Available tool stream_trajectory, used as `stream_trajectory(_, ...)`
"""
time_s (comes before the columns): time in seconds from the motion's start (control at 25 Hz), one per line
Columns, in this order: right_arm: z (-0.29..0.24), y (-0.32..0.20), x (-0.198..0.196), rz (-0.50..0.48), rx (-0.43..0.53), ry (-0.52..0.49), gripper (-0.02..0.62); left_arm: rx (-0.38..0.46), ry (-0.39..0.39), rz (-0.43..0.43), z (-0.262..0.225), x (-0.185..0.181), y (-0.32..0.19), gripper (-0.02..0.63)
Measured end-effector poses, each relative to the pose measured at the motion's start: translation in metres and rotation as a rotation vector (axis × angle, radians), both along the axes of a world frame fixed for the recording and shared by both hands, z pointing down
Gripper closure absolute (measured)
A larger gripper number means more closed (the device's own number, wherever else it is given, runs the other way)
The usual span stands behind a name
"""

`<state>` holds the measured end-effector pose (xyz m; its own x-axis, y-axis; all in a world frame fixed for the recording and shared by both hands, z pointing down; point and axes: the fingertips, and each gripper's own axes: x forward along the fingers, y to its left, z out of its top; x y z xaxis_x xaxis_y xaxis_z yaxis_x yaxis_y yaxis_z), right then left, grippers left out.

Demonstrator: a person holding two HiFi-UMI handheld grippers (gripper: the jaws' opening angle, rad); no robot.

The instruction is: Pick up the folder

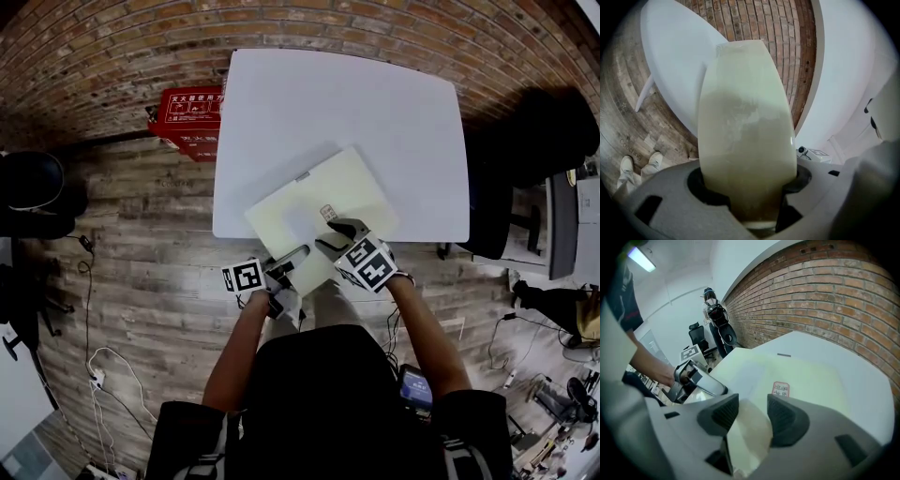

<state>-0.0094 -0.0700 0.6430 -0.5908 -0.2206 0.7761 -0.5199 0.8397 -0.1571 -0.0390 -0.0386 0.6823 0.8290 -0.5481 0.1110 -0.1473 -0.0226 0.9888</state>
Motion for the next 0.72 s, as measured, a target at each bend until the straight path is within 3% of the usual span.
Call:
stream_trajectory(0.52,-0.009,-0.003,0.006,0.025,0.026,-0.015,0.401,0.022,-0.044,-0.068,-0.014,0.000,-0.002,0.325)
stream_trajectory(0.72,-0.024,-0.008,0.008,0.063,0.052,-0.038,0.451,0.081,-0.107,-0.057,-0.027,-0.004,-0.009,0.327)
